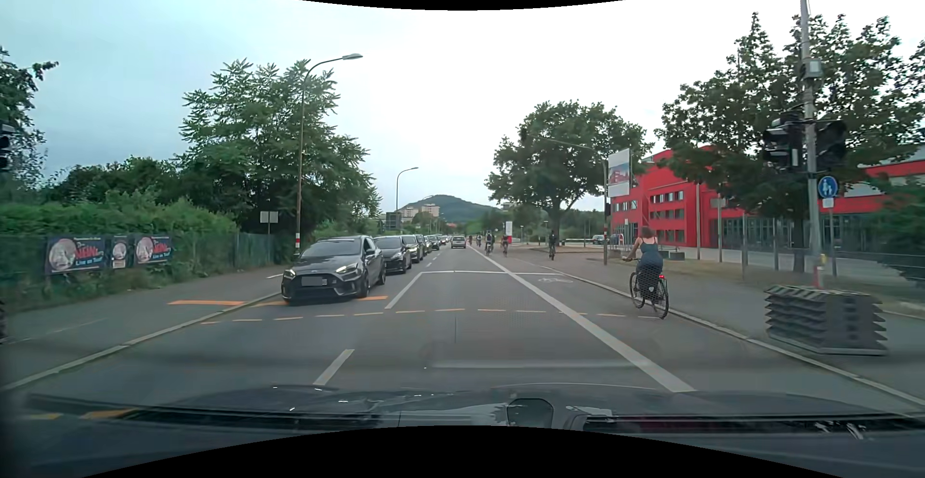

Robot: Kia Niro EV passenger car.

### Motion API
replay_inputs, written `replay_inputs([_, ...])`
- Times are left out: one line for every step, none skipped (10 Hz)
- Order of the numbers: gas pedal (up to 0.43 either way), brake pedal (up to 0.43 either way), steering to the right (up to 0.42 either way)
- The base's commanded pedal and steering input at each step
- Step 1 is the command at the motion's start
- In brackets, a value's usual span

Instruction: Follow the waypoints while adhering to traffic rules and regulations

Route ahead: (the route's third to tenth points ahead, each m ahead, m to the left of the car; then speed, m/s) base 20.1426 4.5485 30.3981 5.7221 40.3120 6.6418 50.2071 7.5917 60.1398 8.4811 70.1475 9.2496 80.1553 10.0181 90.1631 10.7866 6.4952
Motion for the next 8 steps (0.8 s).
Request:
replay_inputs([0.098,0.0,-0.044])
replay_inputs([0.098,0.0,-0.04])
replay_inputs([0.098,0.0,-0.035])
replay_inputs([0.11,0.0,-0.029])
replay_inputs([0.15,0.0,-0.023])
replay_inputs([0.15,0.0,-0.018])
replay_inputs([0.15,0.0,-0.016])
replay_inputs([0.15,0.0,-0.016])
